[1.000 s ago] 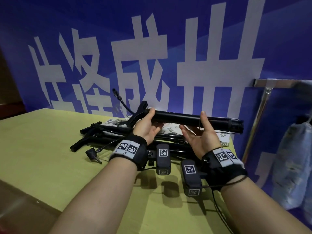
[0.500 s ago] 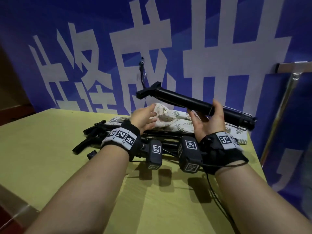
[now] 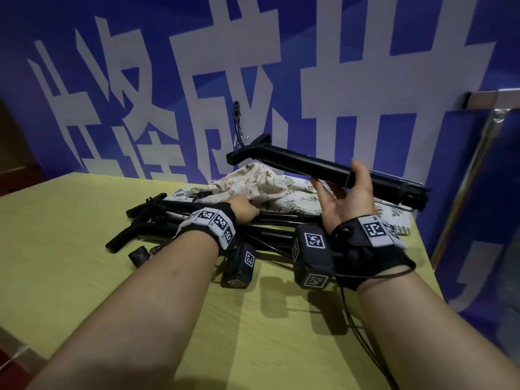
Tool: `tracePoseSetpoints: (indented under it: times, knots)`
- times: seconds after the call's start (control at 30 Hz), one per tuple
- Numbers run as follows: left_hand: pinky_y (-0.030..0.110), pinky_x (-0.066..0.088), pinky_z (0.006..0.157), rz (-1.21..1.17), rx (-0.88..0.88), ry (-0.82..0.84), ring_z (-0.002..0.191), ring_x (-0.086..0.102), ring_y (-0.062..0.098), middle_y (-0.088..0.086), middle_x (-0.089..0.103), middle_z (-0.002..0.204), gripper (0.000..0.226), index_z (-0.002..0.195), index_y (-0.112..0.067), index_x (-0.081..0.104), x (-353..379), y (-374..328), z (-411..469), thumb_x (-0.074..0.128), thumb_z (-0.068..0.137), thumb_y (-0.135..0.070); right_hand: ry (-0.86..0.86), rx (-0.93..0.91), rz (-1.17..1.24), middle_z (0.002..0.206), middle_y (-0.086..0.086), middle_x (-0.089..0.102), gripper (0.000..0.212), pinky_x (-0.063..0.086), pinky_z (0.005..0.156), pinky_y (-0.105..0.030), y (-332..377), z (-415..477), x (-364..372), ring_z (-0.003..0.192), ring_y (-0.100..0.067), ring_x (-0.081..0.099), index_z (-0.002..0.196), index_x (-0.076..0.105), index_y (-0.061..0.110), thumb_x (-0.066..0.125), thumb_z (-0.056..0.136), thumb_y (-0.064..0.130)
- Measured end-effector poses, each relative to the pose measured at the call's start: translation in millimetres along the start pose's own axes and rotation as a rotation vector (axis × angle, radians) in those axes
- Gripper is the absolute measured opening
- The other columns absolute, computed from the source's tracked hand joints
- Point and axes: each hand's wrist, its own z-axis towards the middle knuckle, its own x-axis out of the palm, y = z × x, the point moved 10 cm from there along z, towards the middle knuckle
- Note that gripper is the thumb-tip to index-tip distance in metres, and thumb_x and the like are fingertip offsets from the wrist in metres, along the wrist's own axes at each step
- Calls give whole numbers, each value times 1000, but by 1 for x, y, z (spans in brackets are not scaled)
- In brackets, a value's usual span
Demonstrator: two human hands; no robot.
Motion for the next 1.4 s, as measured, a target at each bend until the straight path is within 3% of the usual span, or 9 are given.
tracePoseSetpoints:
  times: [0.13,0.23,0.4,0.57,0.83,0.97,1.07,1.2,1.4]
  knots:
    - [35,48,92,-199,72,-169,104,60,26,8,66,113,28,118,-11,62,-27,2,-8,57,94,-24,-8,21,44,125,-14,54,38,56,87,-45,-1,-6,2,96,-32,64,112,55,12,72,81,25]
    - [27,42,82,-291,142,-311,97,57,20,3,59,114,25,119,-13,60,-59,0,-27,56,94,-15,-30,27,97,124,-16,55,41,55,87,-46,4,-16,7,98,-32,62,116,54,10,71,82,26]
    - [38,42,105,-374,215,-457,121,52,25,9,52,133,34,128,-12,56,-111,-14,-62,55,94,-16,-31,-32,134,122,-14,56,46,54,89,-47,28,-42,24,95,-27,60,121,53,7,71,82,24]
    - [28,41,87,-455,289,-532,111,52,21,6,47,127,19,111,-12,58,-152,-37,-98,54,93,-10,-19,-78,121,110,-13,58,41,53,91,-45,56,-70,34,102,-25,59,117,54,5,68,84,25]
    - [46,53,95,-768,273,-392,114,61,25,7,59,131,86,136,-18,52,-170,-52,-143,76,59,-47,-53,-143,17,110,-13,60,34,56,87,-42,91,-112,24,107,-23,58,107,63,11,72,80,29]
    - [27,54,69,-1050,278,-254,87,64,17,10,63,105,25,118,-9,58,-165,-71,-179,53,94,-4,-78,-155,-77,103,-7,59,20,56,85,-37,100,-128,13,88,-17,60,94,61,13,70,82,27]
    - [26,56,69,-1249,317,-154,77,68,15,9,67,98,24,117,-5,59,-166,-78,-192,47,97,-1,-38,-166,-159,112,-4,53,41,56,85,-35,104,-135,11,87,-15,58,122,54,7,62,89,30]
    - [29,57,82,-1402,386,-53,97,69,18,3,72,107,30,122,-8,63,-175,-92,-212,59,96,-22,-134,-149,-110,100,-7,60,26,56,86,-39,106,-148,1,86,-20,61,86,55,13,74,78,29]
    - [31,58,86,-1552,484,-17,104,64,21,7,67,111,27,123,-7,60,-187,-100,-224,57,96,-13,-90,-142,-124,106,-8,60,24,56,87,-38,106,-161,11,87,-20,62,89,58,14,73,78,29]
